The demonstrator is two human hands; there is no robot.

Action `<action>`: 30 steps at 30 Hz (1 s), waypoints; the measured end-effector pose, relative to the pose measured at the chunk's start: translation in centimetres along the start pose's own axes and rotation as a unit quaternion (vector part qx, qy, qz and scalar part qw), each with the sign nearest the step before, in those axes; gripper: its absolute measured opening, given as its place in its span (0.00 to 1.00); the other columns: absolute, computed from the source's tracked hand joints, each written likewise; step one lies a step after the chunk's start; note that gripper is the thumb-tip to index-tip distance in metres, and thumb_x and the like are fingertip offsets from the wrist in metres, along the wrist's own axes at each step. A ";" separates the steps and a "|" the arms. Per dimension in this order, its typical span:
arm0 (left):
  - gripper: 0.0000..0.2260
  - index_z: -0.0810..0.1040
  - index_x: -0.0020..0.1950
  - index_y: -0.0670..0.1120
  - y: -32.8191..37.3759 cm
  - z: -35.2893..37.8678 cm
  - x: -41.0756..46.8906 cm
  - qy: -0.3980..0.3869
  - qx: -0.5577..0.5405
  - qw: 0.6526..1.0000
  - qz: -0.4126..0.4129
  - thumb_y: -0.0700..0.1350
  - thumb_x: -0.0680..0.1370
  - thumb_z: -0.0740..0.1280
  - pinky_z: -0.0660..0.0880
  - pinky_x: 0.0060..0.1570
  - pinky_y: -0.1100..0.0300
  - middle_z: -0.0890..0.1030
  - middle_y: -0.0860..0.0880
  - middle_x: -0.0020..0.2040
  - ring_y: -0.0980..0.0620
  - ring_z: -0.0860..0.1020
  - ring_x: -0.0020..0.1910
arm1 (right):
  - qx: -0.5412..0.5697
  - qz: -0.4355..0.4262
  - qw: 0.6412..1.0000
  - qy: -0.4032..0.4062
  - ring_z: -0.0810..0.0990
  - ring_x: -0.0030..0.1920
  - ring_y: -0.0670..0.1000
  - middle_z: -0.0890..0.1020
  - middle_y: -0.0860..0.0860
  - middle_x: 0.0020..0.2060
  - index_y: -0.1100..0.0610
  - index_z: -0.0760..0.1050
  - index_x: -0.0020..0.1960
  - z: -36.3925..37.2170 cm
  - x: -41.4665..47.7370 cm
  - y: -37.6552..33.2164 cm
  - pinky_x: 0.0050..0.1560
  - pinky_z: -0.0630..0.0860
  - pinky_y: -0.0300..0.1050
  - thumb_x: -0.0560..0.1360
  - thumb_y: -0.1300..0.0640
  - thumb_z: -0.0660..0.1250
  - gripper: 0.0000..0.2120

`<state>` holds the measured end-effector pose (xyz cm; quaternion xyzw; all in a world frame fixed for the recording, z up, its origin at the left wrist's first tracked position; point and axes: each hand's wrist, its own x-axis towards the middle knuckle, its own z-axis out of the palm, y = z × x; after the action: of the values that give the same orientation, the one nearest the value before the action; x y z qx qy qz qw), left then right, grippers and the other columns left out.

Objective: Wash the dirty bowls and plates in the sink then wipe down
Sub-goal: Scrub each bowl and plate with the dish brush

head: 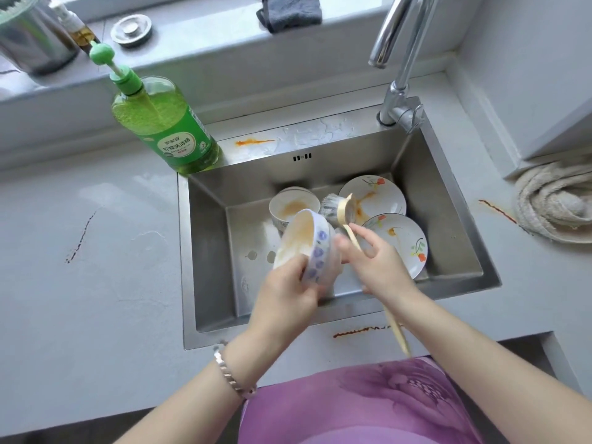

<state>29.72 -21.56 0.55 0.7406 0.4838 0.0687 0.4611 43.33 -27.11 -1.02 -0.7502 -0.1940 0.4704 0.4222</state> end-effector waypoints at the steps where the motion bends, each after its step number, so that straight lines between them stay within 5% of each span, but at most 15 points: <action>1: 0.10 0.72 0.35 0.46 -0.2 -0.8 0.4 -0.009 -0.053 0.998 -0.036 0.33 0.70 0.68 0.70 0.33 0.63 0.76 0.50 0.32 0.51 0.73 0.31 | -0.023 -0.019 1.000 -0.003 0.75 0.31 0.38 0.81 0.43 0.40 0.45 0.71 0.65 -0.9 -0.1 -0.1 0.33 0.68 0.29 0.74 0.46 0.65 0.20; 4: 0.09 0.78 0.39 0.45 -0.8 -2.7 1.0 -0.040 -0.173 0.979 -0.099 0.35 0.64 0.73 0.75 0.37 0.60 0.82 0.52 0.33 0.55 0.78 0.33 | -0.116 -0.125 0.984 -0.055 0.74 0.30 0.41 0.80 0.37 0.32 0.35 0.74 0.57 -3.0 -1.8 0.0 0.33 0.70 0.30 0.77 0.51 0.62 0.13; 8: 0.10 0.79 0.42 0.41 -1.4 -4.0 1.0 -0.055 -0.146 0.984 -0.087 0.30 0.65 0.74 0.77 0.39 0.57 0.82 0.47 0.37 0.53 0.78 0.37 | -0.276 -0.261 0.918 -0.113 0.73 0.34 0.39 0.76 0.32 0.31 0.31 0.71 0.59 -2.5 -4.8 0.8 0.35 0.70 0.37 0.75 0.44 0.57 0.15; 13: 0.11 0.77 0.40 0.44 -2.3 -5.1 0.6 -0.105 -0.124 0.985 -0.051 0.30 0.67 0.73 0.76 0.39 0.60 0.82 0.53 0.33 0.56 0.79 0.35 | -0.270 -0.207 0.940 -0.029 0.81 0.47 0.55 0.84 0.55 0.43 0.27 0.72 0.51 -3.8 -1.1 -0.6 0.48 0.77 0.57 0.78 0.52 0.61 0.17; 16: 0.11 0.75 0.40 0.38 -3.0 -5.4 0.1 -0.105 -0.121 0.986 -0.041 0.39 0.62 0.72 0.72 0.39 0.54 0.79 0.46 0.35 0.51 0.75 0.36 | -0.293 -0.258 0.916 -0.088 0.79 0.37 0.48 0.84 0.49 0.39 0.21 0.65 0.54 -2.8 -3.6 -1.3 0.40 0.77 0.52 0.76 0.46 0.59 0.17; 19: 0.08 0.77 0.39 0.42 -3.1 -5.8 -0.2 -0.110 -0.139 0.983 -0.039 0.38 0.61 0.70 0.73 0.38 0.57 0.80 0.51 0.34 0.54 0.76 0.34 | -0.312 -0.266 0.906 -0.103 0.74 0.32 0.41 0.81 0.40 0.32 0.21 0.65 0.53 -2.8 -4.2 -1.5 0.33 0.71 0.41 0.76 0.44 0.58 0.15; 23: 0.10 0.77 0.40 0.45 -2.8 -6.2 -0.5 -0.141 -0.151 0.978 -0.023 0.32 0.65 0.70 0.75 0.35 0.65 0.81 0.55 0.32 0.60 0.78 0.32 | -0.291 -0.219 0.930 -0.052 0.82 0.46 0.47 0.85 0.47 0.43 0.24 0.70 0.47 -3.6 -2.0 -1.7 0.49 0.78 0.50 0.77 0.52 0.61 0.19; 27: 0.14 0.79 0.42 0.45 -3.2 -6.4 -0.5 -0.136 -0.172 0.976 -0.009 0.28 0.65 0.70 0.76 0.37 0.62 0.82 0.53 0.34 0.58 0.79 0.35 | -0.309 -0.278 0.901 -0.126 0.73 0.30 0.41 0.81 0.37 0.31 0.30 0.72 0.55 -2.3 -5.1 -2.3 0.30 0.67 0.33 0.77 0.52 0.63 0.16; 29: 0.10 0.77 0.40 0.44 -3.1 -6.5 -0.6 -0.141 -0.181 0.973 -0.008 0.33 0.63 0.70 0.75 0.35 0.65 0.81 0.54 0.33 0.58 0.78 0.32 | -0.305 -0.240 0.918 -0.083 0.76 0.31 0.40 0.80 0.39 0.29 0.30 0.73 0.55 -3.3 -3.1 -1.8 0.33 0.71 0.32 0.77 0.53 0.62 0.16; 30: 0.10 0.77 0.40 0.43 -3.0 -6.6 -0.6 -0.146 -0.185 0.972 -0.011 0.34 0.62 0.69 0.74 0.34 0.66 0.81 0.53 0.32 0.59 0.78 0.32 | -0.292 -0.213 0.930 -0.061 0.80 0.38 0.42 0.83 0.42 0.35 0.30 0.73 0.54 -3.7 -1.9 -1.5 0.41 0.78 0.40 0.77 0.53 0.62 0.16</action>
<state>23.84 -17.70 2.24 0.6394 0.3981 0.0432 0.6564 45.81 -29.28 2.00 -0.7513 -0.5035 0.3369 0.2617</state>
